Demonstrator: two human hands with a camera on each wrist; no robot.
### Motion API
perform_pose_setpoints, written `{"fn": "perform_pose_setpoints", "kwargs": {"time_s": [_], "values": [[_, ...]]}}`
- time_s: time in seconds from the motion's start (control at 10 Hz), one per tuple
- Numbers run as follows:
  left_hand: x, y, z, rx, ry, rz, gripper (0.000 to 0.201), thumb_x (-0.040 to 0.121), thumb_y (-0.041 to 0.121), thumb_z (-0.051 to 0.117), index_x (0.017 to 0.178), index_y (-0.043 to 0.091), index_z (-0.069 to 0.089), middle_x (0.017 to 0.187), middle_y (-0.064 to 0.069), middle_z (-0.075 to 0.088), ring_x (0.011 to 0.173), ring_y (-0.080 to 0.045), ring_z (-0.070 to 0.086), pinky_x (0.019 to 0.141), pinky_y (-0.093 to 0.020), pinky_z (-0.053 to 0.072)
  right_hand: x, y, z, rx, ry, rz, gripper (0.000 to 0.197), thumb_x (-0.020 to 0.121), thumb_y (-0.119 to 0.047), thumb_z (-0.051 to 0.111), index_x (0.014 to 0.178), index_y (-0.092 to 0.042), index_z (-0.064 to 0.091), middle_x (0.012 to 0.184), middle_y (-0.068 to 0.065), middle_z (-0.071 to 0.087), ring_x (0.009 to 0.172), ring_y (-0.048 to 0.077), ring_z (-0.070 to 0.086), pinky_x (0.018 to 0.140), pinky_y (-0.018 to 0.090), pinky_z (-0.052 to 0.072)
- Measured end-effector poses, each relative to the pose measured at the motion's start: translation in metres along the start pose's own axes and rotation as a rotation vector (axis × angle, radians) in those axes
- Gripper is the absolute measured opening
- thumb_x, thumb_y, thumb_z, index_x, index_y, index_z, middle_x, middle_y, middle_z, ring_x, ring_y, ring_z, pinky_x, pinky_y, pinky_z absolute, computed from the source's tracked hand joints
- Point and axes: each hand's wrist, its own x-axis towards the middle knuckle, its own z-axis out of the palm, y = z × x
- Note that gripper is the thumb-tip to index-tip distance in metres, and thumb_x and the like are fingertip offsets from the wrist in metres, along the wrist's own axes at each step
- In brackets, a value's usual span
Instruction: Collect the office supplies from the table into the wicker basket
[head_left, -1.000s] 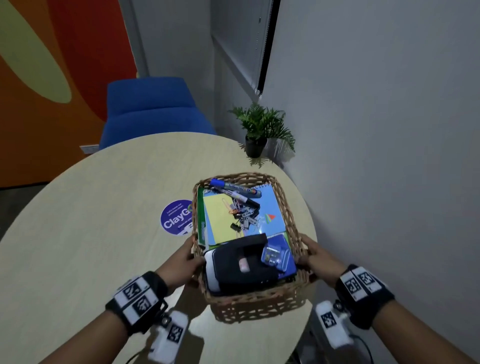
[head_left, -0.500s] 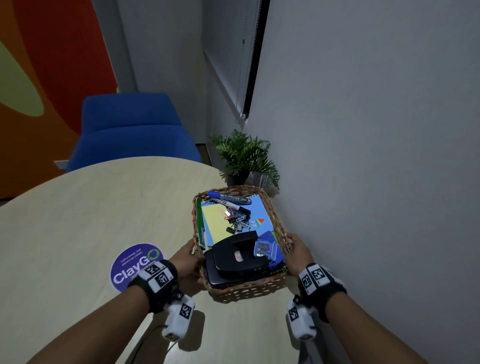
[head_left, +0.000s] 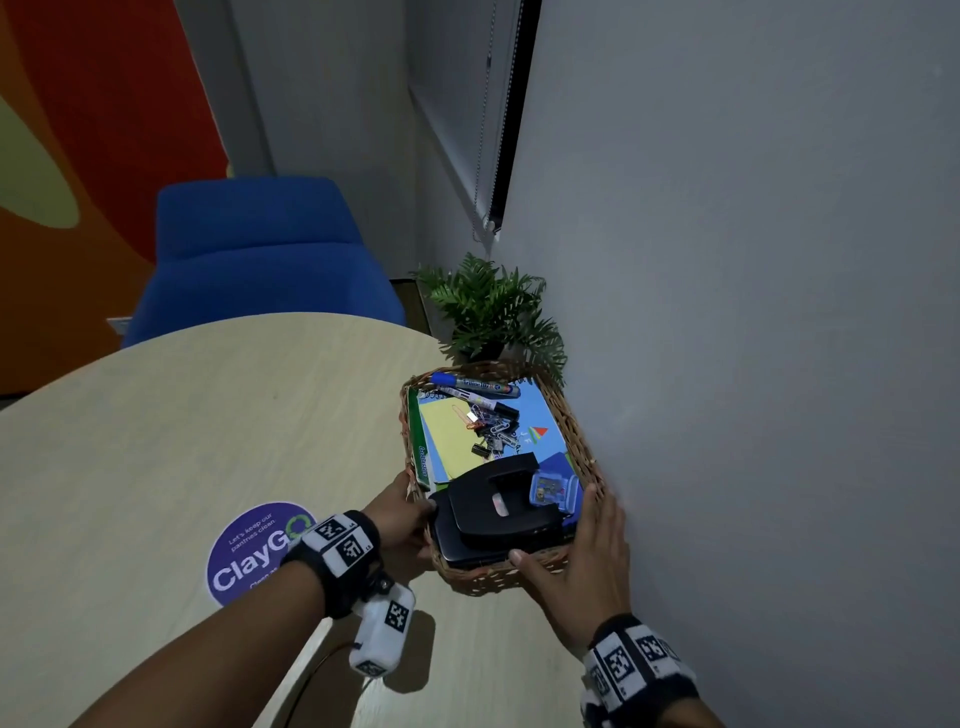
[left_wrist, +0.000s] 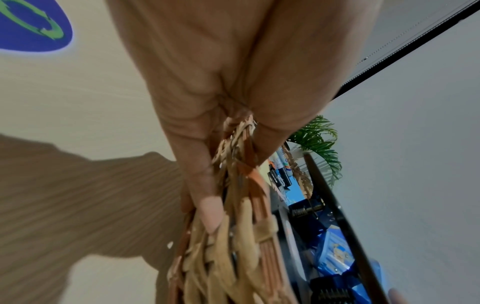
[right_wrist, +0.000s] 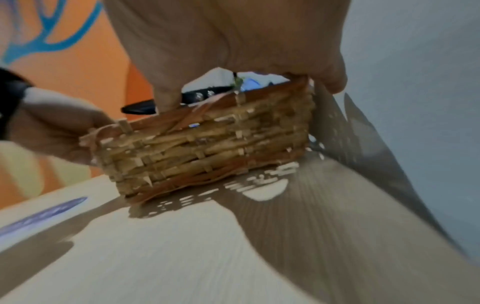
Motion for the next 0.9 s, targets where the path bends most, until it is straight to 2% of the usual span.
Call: {"fn": "perform_pose_setpoints", "kwargs": {"time_s": [0.1,0.2,0.3,0.4,0.5,0.6,0.7,0.8,0.9], "values": [[0.000,-0.003,-0.001,0.030,0.013,-0.018,0.051,0.095,0.010,0.049,0.141,0.018,0.027,0.110,-0.008,0.060,0.070,-0.016,0.063,0.053,-0.024,0.054,0.001,0.005,0.007,0.005,0.001,0.037,0.128,0.055,-0.096,0.021,0.146,-0.019,-0.025,0.158,0.002,-0.024,0.143,0.016,-0.024,0.120,0.041,0.000],[-0.003,-0.003,0.002,0.028,0.025,-0.015,0.051,0.095,0.012,0.049,0.141,0.020,0.027,0.108,-0.008,0.060,0.068,-0.016,0.064,0.051,-0.023,0.053,-0.001,0.007,0.008,0.012,0.003,0.034,0.127,0.056,-0.095,0.023,0.145,-0.019,-0.027,0.158,0.001,-0.024,0.143,0.015,-0.025,0.121,0.041,0.000],[-0.007,-0.003,0.003,0.054,0.042,-0.005,0.051,0.095,0.015,0.050,0.141,0.020,0.028,0.117,-0.009,0.060,0.074,-0.019,0.063,0.056,-0.023,0.054,-0.002,0.006,0.005,0.027,-0.004,0.038,0.127,0.059,-0.091,0.034,0.146,-0.018,-0.024,0.159,0.000,-0.022,0.145,0.015,-0.021,0.121,0.040,0.001],[-0.013,-0.003,0.005,0.092,0.069,0.002,0.050,0.095,0.016,0.050,0.141,0.017,0.031,0.132,-0.012,0.057,0.096,-0.026,0.060,0.081,-0.031,0.052,-0.003,0.003,0.000,0.030,-0.004,0.053,0.129,0.061,-0.088,0.043,0.147,-0.017,-0.021,0.160,0.000,-0.017,0.147,0.017,-0.016,0.121,0.041,0.005],[-0.024,-0.004,0.008,0.022,0.072,0.021,0.050,0.096,0.020,0.050,0.141,0.014,0.031,0.135,-0.012,0.053,0.096,-0.024,0.057,0.060,-0.019,0.052,-0.006,0.000,-0.006,0.026,-0.017,0.058,0.130,0.061,-0.084,0.050,0.148,-0.015,-0.017,0.160,0.001,-0.013,0.148,0.019,-0.011,0.120,0.043,0.009],[-0.043,-0.020,0.009,-0.003,0.055,-0.018,0.074,0.091,0.040,0.055,0.149,0.016,0.016,0.149,-0.010,0.039,0.119,-0.027,0.055,0.083,-0.025,0.053,-0.008,-0.003,-0.013,0.026,-0.046,0.079,0.130,0.061,-0.082,0.053,0.148,-0.015,-0.016,0.161,0.001,-0.010,0.148,0.020,-0.007,0.120,0.045,0.012],[-0.065,-0.052,0.001,-0.102,0.039,-0.085,0.085,0.085,0.047,0.060,0.150,0.016,0.016,0.150,-0.012,0.038,0.121,-0.026,0.056,0.098,-0.036,0.049,-0.008,-0.006,-0.017,0.004,-0.075,0.127,0.134,0.060,-0.081,0.058,0.148,-0.013,-0.016,0.161,0.002,-0.009,0.148,0.022,-0.006,0.120,0.046,0.014],[-0.108,-0.076,-0.018,-0.186,0.044,-0.161,0.078,0.082,0.045,0.065,0.144,0.013,0.030,0.137,-0.015,0.054,0.101,-0.022,0.062,0.083,-0.029,0.052,-0.007,-0.011,-0.016,-0.006,-0.079,0.145,0.137,0.056,-0.083,0.057,0.148,-0.013,-0.017,0.161,0.003,-0.010,0.148,0.023,-0.006,0.119,0.048,0.014],[-0.139,-0.119,-0.038,-0.305,0.084,-0.188,0.090,0.056,0.047,0.079,0.130,0.008,0.048,0.112,-0.017,0.068,0.096,-0.027,0.067,0.095,-0.039,0.051,-0.005,-0.005,-0.015,-0.014,-0.078,0.135,0.139,0.053,-0.086,0.056,0.149,-0.015,-0.015,0.161,0.003,-0.008,0.148,0.023,-0.005,0.119,0.049,0.015]]}}
